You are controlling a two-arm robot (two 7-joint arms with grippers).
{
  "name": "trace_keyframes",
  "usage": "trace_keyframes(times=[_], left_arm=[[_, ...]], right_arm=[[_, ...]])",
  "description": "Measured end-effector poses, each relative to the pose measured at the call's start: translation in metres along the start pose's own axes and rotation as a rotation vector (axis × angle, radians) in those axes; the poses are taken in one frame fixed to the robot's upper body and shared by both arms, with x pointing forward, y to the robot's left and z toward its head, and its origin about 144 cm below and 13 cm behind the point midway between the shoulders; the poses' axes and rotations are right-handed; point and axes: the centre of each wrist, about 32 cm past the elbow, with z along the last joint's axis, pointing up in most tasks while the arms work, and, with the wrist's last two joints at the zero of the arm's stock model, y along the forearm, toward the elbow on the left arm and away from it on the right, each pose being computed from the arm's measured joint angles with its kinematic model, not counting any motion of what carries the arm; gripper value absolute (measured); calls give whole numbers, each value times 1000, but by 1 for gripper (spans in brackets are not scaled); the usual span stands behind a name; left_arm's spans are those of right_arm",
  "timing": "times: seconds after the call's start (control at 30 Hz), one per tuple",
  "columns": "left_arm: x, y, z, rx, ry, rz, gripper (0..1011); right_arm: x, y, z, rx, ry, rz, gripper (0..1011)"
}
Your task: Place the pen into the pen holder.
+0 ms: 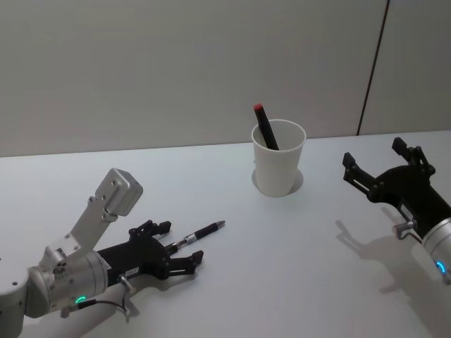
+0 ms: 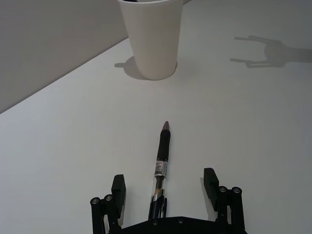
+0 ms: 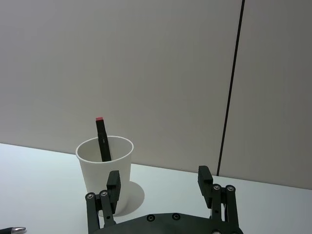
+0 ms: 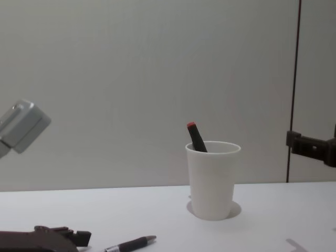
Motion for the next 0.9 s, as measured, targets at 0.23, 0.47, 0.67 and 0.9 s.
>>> trace_keyframes(times=[0.23,0.47,0.67,0.9], left_arm=[[1,0,1,5,8,-4,1001],[2,0,1,8,12,-5,1001],[2,0,1,8,14,-6,1001],[2,0,1,8,17,-10,1001]], right_arm=[[0,0,0,0,0,0,1001],[0,0,0,0,0,0,1001],[0,0,0,0,0,0,1001],[0,0,0,0,0,0,1001]])
